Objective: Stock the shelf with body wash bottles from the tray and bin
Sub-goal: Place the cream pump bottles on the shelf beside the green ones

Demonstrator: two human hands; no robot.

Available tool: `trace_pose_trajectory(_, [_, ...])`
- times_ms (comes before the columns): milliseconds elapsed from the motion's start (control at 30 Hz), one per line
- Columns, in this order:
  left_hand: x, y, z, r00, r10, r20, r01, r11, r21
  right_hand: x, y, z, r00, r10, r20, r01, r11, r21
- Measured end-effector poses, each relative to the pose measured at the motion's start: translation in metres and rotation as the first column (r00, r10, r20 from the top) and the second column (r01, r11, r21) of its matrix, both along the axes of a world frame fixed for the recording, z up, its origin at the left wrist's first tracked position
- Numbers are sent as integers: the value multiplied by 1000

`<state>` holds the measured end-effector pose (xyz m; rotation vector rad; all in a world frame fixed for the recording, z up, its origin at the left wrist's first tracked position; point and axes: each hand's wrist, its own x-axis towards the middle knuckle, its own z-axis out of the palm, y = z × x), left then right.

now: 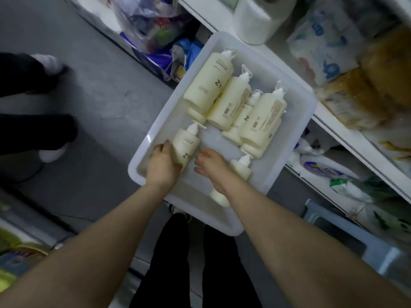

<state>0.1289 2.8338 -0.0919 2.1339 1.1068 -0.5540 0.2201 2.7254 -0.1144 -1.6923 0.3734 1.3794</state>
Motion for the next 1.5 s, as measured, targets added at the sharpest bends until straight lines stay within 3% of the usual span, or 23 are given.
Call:
trace_pose_trajectory(167, [5,-9,-14,998,-51,-49,45,992,-118,2,3,-7,994,-67,-88,70,997,39])
trace_pose_trajectory(333, [12,-17,-22,998,-40,-57,34,993,-110,6,-3,-9,988,-101,-119,105,994,30])
trace_pose_trajectory(433, [15,-15,-21,998,10,-59,-19,989,-145,9,-6,-7,986,-103,-130,109,993,37])
trace_pose_trajectory(500, [15,-14,-15,994,92,-67,-106,963,-248,12,-8,-3,985,-101,-137,106,994,33])
trace_pose_trajectory(600, [10,-13,-1,966,244,-88,-256,839,-481,17,-14,10,972,-138,-188,146,989,29])
trace_pose_trajectory(767, [4,-10,35,899,404,-168,-379,526,-762,27,-24,58,937,-188,-295,203,979,22])
trace_pose_trajectory(833, [5,-12,55,922,359,-141,-331,549,-767,31,-27,79,952,-158,-264,174,984,39])
trace_pose_trajectory(1000, [14,-16,109,960,278,42,-182,726,-663,39,-28,139,984,-101,-148,118,987,107])
trace_pose_trajectory(1267, [31,0,198,962,226,153,-53,704,-708,54,-40,227,999,-35,29,29,980,198])
trace_pose_trajectory(1500, [47,-2,268,938,164,305,83,751,-656,62,-47,303,970,-5,243,-57,968,244])
